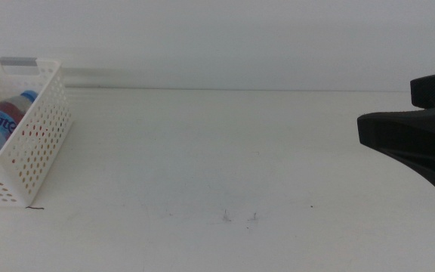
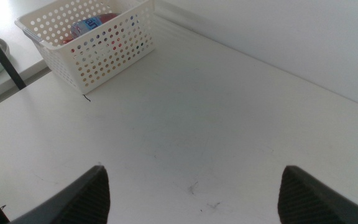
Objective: Use arms to grab the bottles and put them into the dustbin to the left of the table.
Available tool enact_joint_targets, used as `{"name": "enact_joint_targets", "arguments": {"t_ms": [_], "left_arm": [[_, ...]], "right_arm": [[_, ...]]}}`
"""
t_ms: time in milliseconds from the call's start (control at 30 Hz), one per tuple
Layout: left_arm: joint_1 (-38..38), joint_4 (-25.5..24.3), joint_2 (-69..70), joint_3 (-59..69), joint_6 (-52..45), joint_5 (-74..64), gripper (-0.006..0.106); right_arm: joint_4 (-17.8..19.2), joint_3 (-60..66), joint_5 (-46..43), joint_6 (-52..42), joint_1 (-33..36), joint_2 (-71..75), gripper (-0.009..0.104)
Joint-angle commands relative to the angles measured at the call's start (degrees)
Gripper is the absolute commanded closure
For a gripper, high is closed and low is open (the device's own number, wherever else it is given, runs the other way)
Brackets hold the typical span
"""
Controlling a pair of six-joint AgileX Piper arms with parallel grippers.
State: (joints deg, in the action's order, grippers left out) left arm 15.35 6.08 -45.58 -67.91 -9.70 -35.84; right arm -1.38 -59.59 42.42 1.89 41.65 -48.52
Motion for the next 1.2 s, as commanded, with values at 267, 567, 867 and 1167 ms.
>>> {"name": "enact_joint_targets", "arguments": {"t_ms": [267,567,867,1167], "left_arm": [[0.06,-1.52,1.73,4.81,0.68,4.92,0.007],[-5.81,2.38,17.19,35.90,0.68,18.46,0.007],[-17.15,2.52,42.78,57.83,0.68,16.89,0.007],[-21.63,2.52,45.58,67.43,0.57,18.80,0.007]], "right_arm": [[1.02,2.87,-4.44,-0.22,-0.39,1.17,0.002],[-3.48,24.84,-23.95,-0.22,-18.60,12.80,0.002],[-2.83,47.01,-26.77,-0.22,-37.35,35.78,0.002],[-2.69,59.59,-27.42,-0.22,-40.68,48.52,0.002]]}}
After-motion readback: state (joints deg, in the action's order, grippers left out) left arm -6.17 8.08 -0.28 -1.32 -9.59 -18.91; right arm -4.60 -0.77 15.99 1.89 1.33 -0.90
